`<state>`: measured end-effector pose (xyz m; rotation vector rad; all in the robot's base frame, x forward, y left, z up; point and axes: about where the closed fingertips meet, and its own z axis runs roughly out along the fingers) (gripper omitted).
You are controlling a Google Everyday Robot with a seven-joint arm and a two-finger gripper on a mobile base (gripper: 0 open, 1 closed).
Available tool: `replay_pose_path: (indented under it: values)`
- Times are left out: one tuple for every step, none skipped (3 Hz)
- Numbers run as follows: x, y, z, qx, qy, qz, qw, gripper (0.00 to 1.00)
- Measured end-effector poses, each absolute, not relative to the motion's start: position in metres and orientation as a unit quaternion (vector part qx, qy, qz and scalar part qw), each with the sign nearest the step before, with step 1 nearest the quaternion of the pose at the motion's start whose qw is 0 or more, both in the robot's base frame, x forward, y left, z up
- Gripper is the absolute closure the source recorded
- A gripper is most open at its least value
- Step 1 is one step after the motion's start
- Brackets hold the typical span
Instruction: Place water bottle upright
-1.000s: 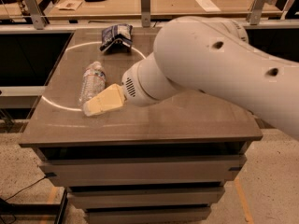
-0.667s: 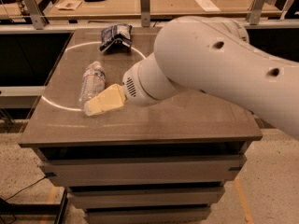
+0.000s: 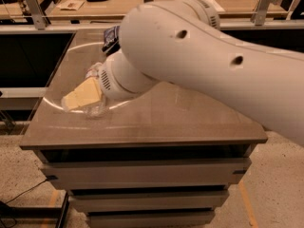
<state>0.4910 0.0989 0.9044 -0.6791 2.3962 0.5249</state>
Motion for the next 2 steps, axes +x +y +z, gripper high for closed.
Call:
replay_pose_path:
  values:
    - [0.491, 0.131, 0.901, -0.257, 0.904, 0.191, 0.284, 0.0]
    - [0.494, 0.158, 0.892, -0.254, 0.907, 0.189, 0.277, 0.0]
